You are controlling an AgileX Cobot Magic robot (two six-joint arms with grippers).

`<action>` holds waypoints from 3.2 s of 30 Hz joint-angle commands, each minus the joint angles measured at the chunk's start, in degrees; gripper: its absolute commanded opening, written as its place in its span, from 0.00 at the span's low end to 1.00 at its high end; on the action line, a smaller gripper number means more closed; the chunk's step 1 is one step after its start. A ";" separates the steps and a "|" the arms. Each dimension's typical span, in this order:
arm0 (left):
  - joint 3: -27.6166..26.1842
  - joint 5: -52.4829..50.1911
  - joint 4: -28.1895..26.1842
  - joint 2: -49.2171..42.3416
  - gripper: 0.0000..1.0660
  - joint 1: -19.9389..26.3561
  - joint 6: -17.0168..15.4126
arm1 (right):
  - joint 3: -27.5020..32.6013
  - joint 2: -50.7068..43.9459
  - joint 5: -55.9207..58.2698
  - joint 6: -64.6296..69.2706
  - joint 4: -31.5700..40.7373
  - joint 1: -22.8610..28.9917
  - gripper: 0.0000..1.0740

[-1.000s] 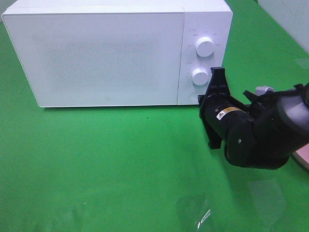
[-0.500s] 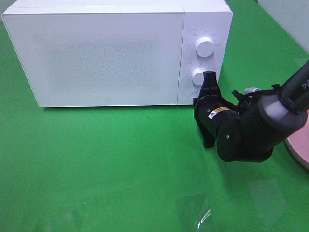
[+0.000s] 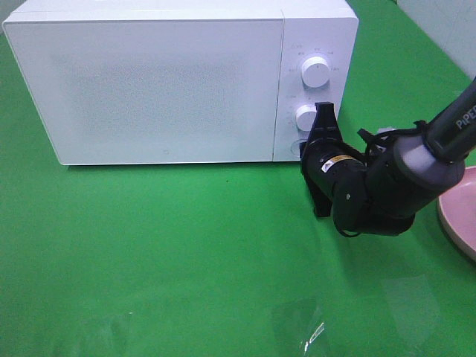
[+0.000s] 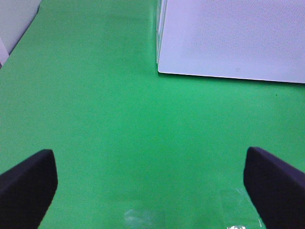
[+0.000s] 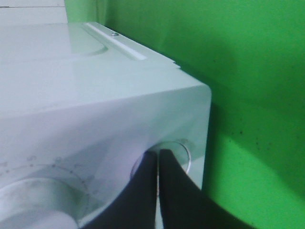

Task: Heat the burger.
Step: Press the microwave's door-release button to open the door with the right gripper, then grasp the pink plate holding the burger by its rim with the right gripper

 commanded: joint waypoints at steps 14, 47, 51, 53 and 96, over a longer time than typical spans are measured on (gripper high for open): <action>0.00 0.29 0.17 -0.17 0.92 -0.17 -0.23 | -3.55 -0.11 -8.19 -0.97 -0.17 -1.32 0.00; 0.00 0.29 0.17 -0.17 0.92 -0.17 -0.23 | -12.15 3.09 -22.75 -1.15 0.06 -1.78 0.00; 0.00 0.29 0.17 -0.17 0.92 -0.17 -0.23 | -9.51 2.06 -20.91 -1.03 0.46 -1.09 0.00; 0.00 0.29 0.17 -0.17 0.92 -0.17 -0.23 | -8.59 1.83 -20.23 -1.03 -0.17 -1.09 0.00; 0.00 0.29 0.17 -0.17 0.92 -0.17 -0.23 | 8.88 -21.37 28.07 -31.17 -1.66 4.01 0.02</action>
